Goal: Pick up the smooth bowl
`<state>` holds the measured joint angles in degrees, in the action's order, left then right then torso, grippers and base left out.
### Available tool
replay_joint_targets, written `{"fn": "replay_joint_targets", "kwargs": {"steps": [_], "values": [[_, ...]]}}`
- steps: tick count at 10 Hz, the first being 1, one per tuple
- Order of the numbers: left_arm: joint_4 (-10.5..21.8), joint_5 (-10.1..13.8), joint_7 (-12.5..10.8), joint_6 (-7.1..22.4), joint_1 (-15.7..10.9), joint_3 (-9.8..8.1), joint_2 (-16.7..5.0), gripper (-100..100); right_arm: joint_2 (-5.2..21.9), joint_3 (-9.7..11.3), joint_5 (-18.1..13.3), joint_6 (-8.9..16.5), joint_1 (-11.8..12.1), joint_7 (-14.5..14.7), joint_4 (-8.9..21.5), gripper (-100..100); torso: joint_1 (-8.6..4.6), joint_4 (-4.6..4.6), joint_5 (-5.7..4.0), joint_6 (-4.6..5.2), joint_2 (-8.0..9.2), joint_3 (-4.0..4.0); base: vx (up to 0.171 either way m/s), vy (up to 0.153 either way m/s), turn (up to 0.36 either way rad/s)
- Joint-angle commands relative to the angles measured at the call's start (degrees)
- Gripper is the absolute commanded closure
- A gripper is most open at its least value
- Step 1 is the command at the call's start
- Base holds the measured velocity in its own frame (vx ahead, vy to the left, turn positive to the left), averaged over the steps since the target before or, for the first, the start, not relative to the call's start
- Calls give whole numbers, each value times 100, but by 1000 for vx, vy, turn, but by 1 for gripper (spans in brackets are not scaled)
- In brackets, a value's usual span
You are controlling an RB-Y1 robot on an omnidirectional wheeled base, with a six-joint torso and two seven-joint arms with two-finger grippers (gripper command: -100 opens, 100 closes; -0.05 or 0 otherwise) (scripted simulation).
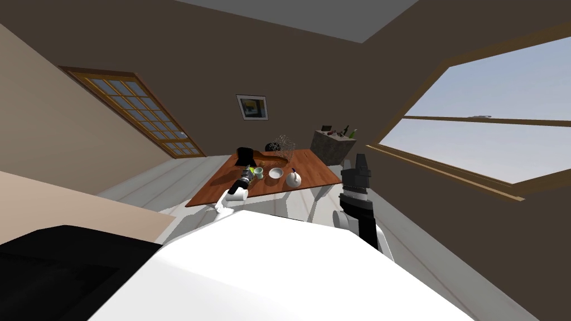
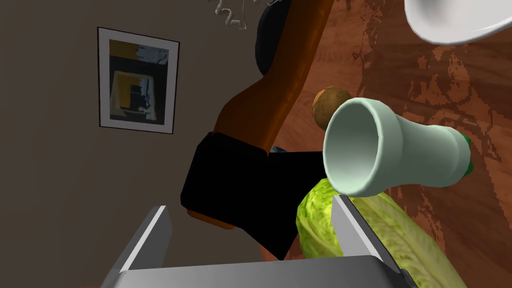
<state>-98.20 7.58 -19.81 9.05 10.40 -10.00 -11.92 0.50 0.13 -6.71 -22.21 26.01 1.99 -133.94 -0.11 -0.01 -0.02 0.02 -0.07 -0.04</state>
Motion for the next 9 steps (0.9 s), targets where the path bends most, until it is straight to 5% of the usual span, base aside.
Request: {"fn": "replay_joint_targets", "kwargs": {"steps": [1, 9], "values": [[286, 120, -129, 286, -166, -18, 19, -100, 0, 0, 0, 0, 0, 0, 0, 0, 0, 0, 0, 0, 0, 0, 17, -43, 8], [1399, 514, -484, 1334, -815, 43, 27, -100, 0, 0, 0, 0, 0, 0, 0, 0, -4, -1, -2, -1, -2, -1, 20, -38, -12]]}}
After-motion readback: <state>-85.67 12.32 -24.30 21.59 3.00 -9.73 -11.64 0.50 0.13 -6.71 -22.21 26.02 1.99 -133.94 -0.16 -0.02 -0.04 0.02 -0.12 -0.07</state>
